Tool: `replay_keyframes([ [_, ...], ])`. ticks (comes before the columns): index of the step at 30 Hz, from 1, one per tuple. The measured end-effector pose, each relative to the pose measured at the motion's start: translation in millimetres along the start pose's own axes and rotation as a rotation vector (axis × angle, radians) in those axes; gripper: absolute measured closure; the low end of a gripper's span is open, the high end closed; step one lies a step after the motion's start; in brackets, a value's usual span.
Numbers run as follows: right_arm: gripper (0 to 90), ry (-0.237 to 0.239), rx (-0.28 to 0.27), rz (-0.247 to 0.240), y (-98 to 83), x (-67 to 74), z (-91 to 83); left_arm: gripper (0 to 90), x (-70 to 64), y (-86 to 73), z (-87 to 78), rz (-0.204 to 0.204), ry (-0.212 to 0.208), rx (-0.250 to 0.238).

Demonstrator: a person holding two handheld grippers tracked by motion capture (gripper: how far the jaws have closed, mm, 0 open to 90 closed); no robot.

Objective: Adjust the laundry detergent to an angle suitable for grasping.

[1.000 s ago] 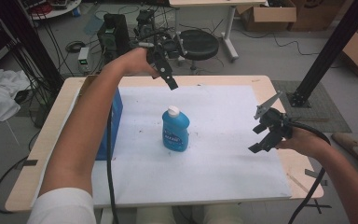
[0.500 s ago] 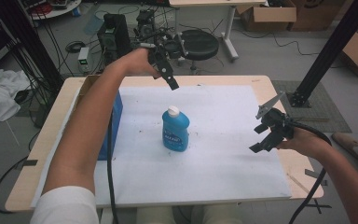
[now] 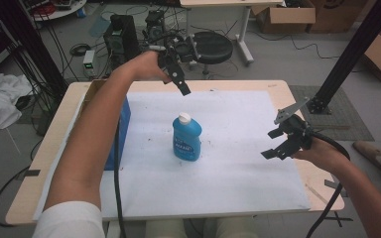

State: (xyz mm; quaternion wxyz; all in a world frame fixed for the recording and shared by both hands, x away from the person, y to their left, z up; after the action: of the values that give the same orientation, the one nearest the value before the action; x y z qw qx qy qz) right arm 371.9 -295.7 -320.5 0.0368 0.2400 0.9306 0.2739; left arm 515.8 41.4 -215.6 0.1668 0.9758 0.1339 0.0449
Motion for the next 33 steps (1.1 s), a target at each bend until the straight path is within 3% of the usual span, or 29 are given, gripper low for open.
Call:
replay_keyframes([
  [8,15.4,-0.013,-0.122,-0.002,5.9,6.4,7.2,20.7,0.2,-0.2,0.4,0.001,-0.001,0.001],
  [19,15.3,0.008,-0.28,-0.027,19.3,23.9,31.5,20.7,0.2,-2.1,0.8,0.008,-0.001,0.006],
  [25,15.2,0.021,-0.339,-0.018,25.3,28.0,44.5,20.8,1.5,-3.3,1.5,0.009,-0.004,0.011],
  [33,15.2,0.027,-0.375,-0.027,38.4,32.4,60.6,20.9,2.5,-3.5,3.5,0.011,-0.008,0.019],
])
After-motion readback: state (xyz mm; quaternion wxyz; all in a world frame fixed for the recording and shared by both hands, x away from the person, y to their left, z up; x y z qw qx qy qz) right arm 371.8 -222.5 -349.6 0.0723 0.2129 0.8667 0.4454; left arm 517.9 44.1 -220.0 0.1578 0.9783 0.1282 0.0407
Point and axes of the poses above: each handheld gripper's, and its own axes: z roughly forward along the jaws, y roughly out of its top, x roughly to its left, the point moved 1 cm from there along z, roughly forward along the jaws
